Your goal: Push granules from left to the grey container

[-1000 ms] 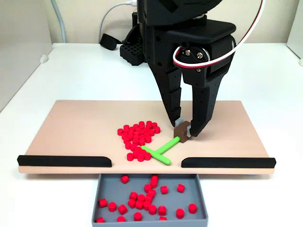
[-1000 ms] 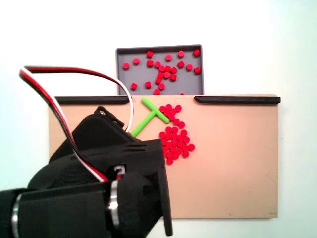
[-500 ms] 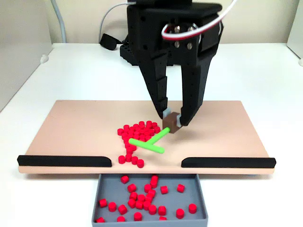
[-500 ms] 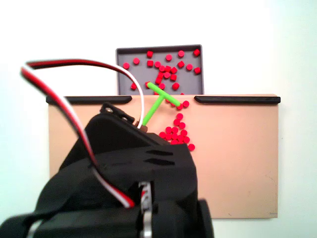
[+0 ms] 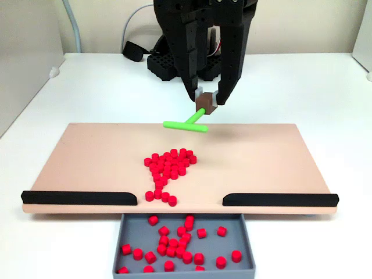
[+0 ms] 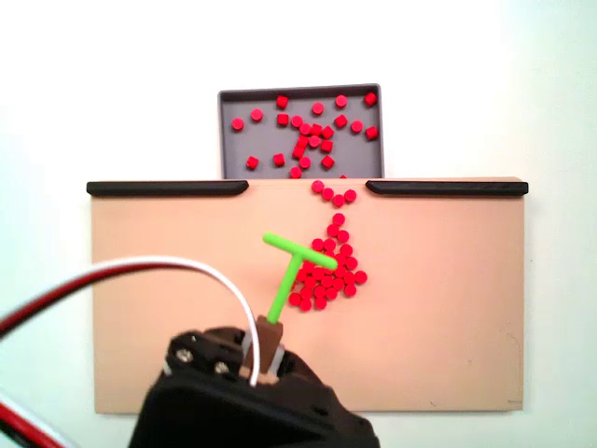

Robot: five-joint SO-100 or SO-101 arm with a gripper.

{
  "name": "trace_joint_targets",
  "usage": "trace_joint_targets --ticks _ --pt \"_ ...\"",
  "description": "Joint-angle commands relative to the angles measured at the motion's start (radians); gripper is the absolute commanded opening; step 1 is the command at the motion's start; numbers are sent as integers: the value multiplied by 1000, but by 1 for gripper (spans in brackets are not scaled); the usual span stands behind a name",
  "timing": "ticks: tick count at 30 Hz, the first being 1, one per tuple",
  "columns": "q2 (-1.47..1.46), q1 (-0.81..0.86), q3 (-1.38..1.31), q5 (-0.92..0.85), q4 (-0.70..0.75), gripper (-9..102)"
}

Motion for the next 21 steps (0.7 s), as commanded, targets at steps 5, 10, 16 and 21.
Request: trace_joint_targets --ticks 5,10,16,21 --pt "186 12 176 -178 81 0" --pt "264 3 244 -272 81 0" --pt "232 9 256 -351 77 0" --pt "244 21 245 -407 67 0"
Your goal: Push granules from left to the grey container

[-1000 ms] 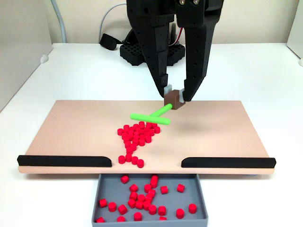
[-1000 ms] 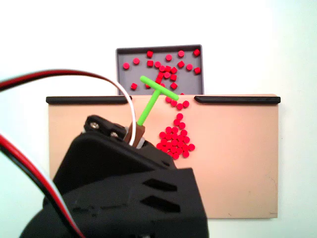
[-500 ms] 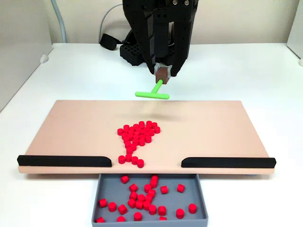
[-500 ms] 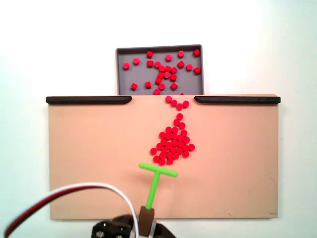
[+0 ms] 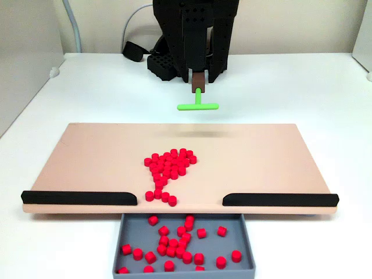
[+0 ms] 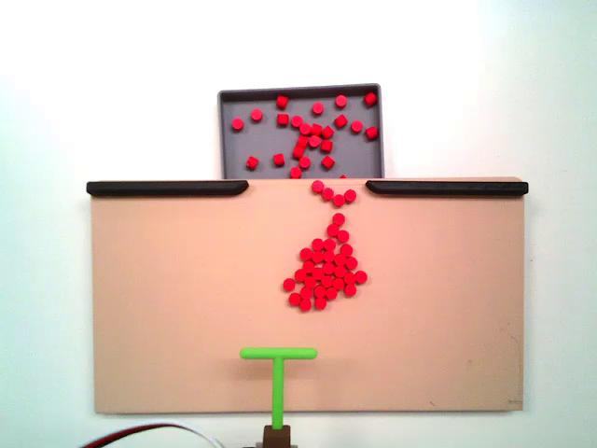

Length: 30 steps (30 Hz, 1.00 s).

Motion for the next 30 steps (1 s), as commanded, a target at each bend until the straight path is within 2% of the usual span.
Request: trace_joint_targets --ticks 1,30 --pt "18 6 -18 -23 -3 0" --pt "66 20 -8 -55 -3 0"
